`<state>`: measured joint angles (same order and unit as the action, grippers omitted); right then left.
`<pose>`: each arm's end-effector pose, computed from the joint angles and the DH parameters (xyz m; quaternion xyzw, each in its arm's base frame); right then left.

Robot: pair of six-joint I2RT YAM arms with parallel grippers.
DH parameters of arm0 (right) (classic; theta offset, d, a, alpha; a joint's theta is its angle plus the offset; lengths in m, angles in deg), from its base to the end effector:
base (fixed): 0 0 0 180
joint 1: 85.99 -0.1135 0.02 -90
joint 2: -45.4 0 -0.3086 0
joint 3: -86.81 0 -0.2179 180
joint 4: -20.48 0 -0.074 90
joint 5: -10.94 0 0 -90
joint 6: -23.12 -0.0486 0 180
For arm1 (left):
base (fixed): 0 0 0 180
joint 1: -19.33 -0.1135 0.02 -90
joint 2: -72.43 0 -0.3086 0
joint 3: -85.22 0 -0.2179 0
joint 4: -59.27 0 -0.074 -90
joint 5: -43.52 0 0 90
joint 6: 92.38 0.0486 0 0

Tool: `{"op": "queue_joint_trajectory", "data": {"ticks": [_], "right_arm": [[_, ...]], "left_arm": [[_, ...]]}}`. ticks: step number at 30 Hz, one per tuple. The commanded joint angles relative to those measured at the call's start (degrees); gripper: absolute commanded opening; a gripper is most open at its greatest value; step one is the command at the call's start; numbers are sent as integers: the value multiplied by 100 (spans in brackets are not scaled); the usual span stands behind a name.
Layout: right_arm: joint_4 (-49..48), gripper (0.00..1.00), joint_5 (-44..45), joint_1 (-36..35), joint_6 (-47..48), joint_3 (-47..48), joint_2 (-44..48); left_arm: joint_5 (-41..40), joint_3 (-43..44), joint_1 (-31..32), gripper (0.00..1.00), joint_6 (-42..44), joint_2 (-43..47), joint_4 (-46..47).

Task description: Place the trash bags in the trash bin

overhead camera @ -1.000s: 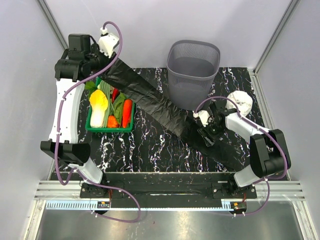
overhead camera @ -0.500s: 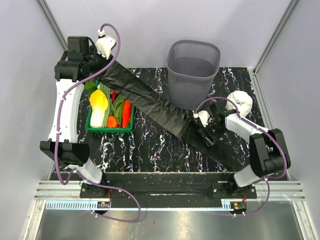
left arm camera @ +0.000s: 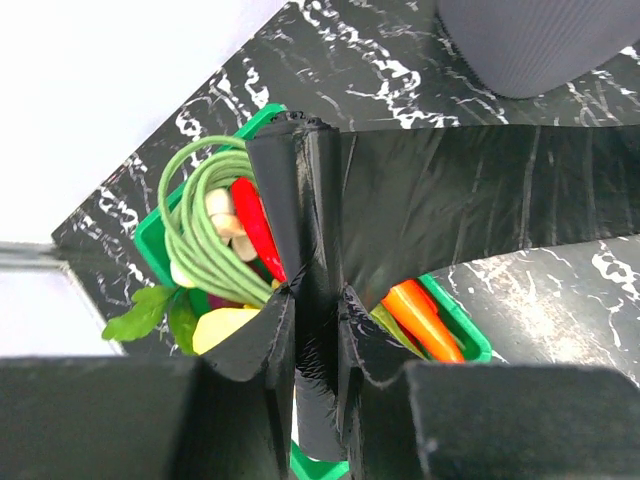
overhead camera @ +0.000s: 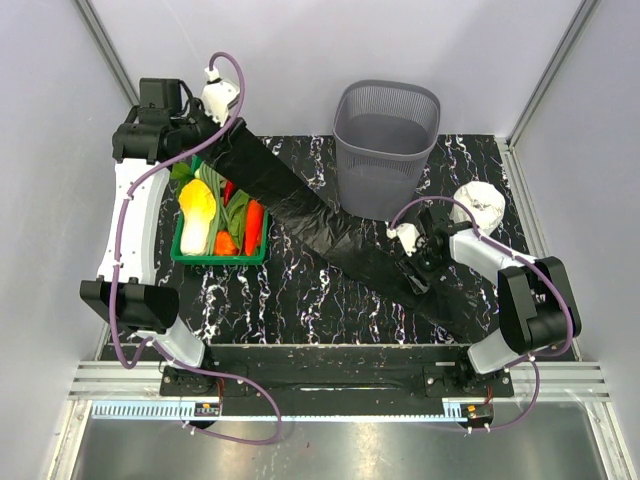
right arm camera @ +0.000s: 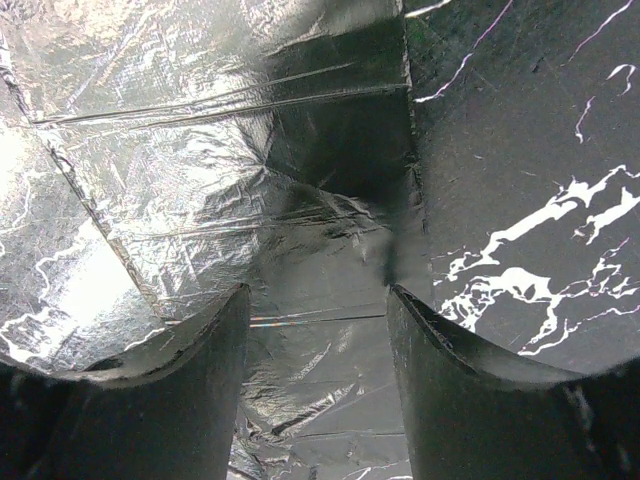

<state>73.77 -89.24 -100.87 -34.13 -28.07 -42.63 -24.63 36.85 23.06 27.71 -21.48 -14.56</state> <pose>0.2289 0.0697 0.2188 -0.4090 0.9003 0.0684 0.1319 0.3078 -0.0382 0.4845 0.3368 0.8125 -0.0631 0.4717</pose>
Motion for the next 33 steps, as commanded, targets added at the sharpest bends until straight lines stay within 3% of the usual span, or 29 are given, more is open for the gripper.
{"op": "queue_joint_trajectory", "data": {"ticks": [1, 33], "right_arm": [[-153, 62, -116, 28, -14, 42, 49], [-337, 60, -152, 37, 21, -195, -285]], "left_arm": [[794, 88, -30, 0, 278, 233, -7], [2799, 1767, -30, 0, 771, 356, -1115]]}}
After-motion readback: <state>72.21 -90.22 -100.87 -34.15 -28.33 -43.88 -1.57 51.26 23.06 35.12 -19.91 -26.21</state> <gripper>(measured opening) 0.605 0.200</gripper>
